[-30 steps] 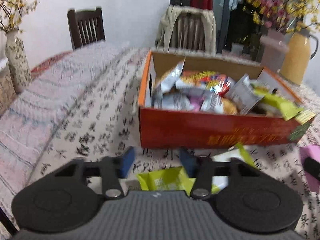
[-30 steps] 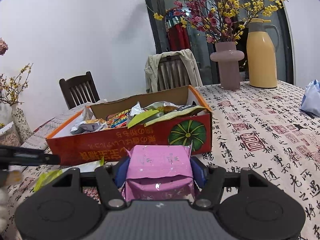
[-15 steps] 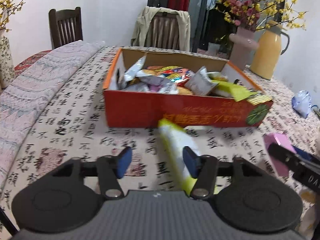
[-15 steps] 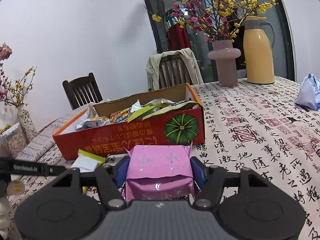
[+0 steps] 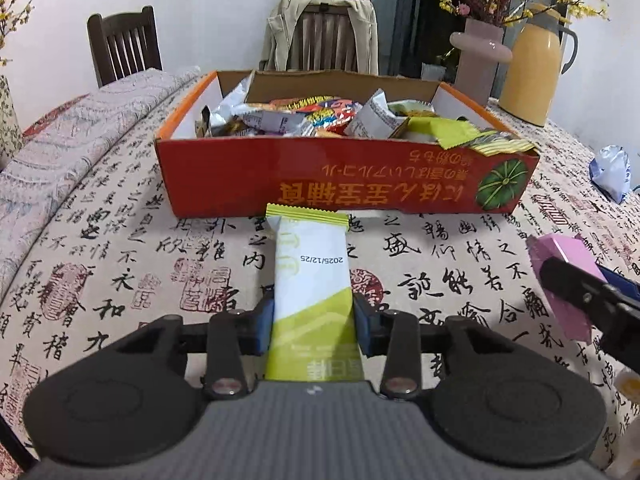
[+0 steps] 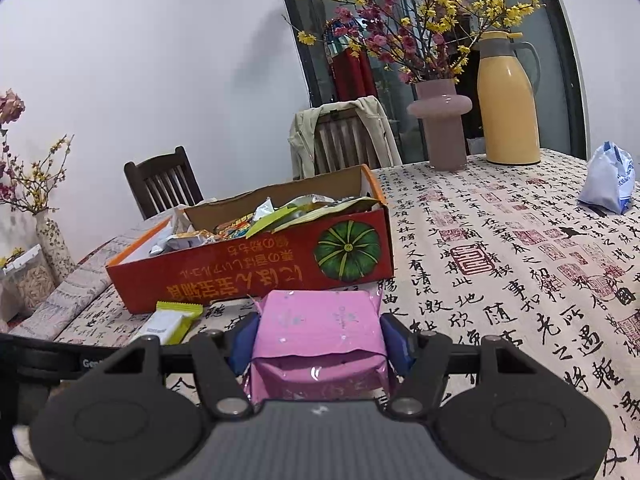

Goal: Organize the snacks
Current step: 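Carry both packets over the box and open both grippers to drop them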

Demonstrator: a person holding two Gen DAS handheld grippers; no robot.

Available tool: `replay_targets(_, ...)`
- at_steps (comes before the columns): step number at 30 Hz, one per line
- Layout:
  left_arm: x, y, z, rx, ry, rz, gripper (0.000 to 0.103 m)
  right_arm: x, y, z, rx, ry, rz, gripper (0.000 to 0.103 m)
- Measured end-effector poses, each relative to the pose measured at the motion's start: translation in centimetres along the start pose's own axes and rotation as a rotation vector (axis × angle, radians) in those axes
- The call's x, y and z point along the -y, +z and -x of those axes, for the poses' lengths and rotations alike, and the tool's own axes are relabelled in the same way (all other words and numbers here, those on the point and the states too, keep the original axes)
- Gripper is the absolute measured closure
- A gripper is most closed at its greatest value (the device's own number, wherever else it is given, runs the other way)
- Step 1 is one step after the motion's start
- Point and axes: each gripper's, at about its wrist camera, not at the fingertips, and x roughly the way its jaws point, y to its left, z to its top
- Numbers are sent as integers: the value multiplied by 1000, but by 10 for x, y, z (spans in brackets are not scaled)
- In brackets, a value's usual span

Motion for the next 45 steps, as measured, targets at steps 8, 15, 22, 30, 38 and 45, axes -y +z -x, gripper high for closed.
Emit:
replay_targets(8, -1, 13, 36, 118, -29, -11, 63, -11, 9, 7, 40, 12, 39, 39)
replay_targets(15, -3, 44, 57, 236, -23, -16, 63, -30, 38, 7, 114, 21, 96, 39)
replay_targets(22, -11, 80, 54, 309, 9, 7, 63, -49, 77, -11, 178, 20, 144, 39)
replay_targets(30, -22, 115, 23, 329, 58, 40, 63, -62, 112, -51, 192, -9, 165, 39)
replay_targets(38, -27, 136, -20, 318, 79, 59, 63, -65, 130, -103, 160, -33, 168, 39)
replay_targets(45, -34, 129, -51, 288, 84, 54, 57, -55, 117, -136, 117, -34, 147, 31)
